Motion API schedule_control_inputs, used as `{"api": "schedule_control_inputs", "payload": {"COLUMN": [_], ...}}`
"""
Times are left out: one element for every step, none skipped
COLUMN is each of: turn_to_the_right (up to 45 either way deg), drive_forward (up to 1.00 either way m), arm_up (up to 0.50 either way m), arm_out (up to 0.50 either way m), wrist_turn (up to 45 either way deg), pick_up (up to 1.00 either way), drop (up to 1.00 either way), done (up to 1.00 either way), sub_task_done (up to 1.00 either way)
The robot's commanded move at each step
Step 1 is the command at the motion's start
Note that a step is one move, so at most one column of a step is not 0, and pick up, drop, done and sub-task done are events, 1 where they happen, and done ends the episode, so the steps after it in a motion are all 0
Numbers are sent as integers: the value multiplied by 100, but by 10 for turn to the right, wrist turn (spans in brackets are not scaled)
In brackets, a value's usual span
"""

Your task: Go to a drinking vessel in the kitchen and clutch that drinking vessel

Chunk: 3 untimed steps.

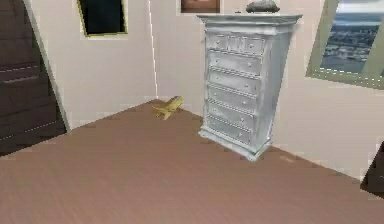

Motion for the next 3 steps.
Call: {"api": "schedule_control_inputs", "payload": {"turn_to_the_right": [360,0,450], "drive_forward": [0,80,0], "arm_up": [0,0,0], "arm_out": [0,0,0], "wrist_turn": [0,0,0], "pick_up": [0,0,0], "drop": [0,0,0], "done": [0,0,0], "sub_task_done": [0,0,0]}}
